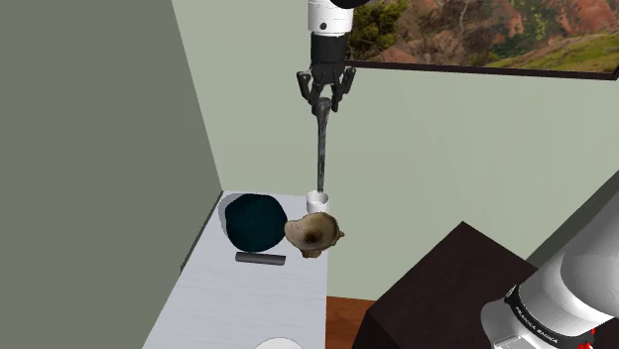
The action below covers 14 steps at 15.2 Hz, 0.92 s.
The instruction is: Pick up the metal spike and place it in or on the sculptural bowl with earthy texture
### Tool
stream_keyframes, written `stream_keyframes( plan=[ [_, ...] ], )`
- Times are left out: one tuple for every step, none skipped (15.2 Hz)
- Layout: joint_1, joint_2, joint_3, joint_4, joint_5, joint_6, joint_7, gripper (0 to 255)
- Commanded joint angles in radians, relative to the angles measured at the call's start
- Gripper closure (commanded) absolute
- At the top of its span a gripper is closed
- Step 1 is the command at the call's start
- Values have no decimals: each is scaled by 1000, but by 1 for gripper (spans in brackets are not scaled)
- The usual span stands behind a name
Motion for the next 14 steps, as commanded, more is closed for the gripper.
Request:
stream_keyframes(
  plan=[
    [-2, -2, -1, -30, 1, 29, -2, 255],
    [-2, -3, -1, -45, 1, 42, -2, 255],
    [-2, -4, -2, -59, 1, 56, -2, 255],
    [-3, -5, -2, -73, 1, 70, -2, 255],
    [-3, -5, -2, -87, 1, 83, -1, 255],
    [-3, -5, -2, -100, 1, 97, -1, 255],
    [-3, -5, -2, -113, 1, 110, -1, 255],
    [-3, -4, -2, -126, 1, 123, -1, 255],
    [-4, -3, -3, -139, 0, 136, 0, 255],
    [-4, -2, -3, -151, 0, 150, 0, 255],
    [-4, -1, -3, -163, -1, 163, 1, 255],
    [-4, 0, -3, -175, -2, 176, 2, 255],
    [-4, 2, -3, -187, -3, 189, 2, 255],
    [-4, 4, -3, -198, -4, 202, 3, 255]
  ],
)
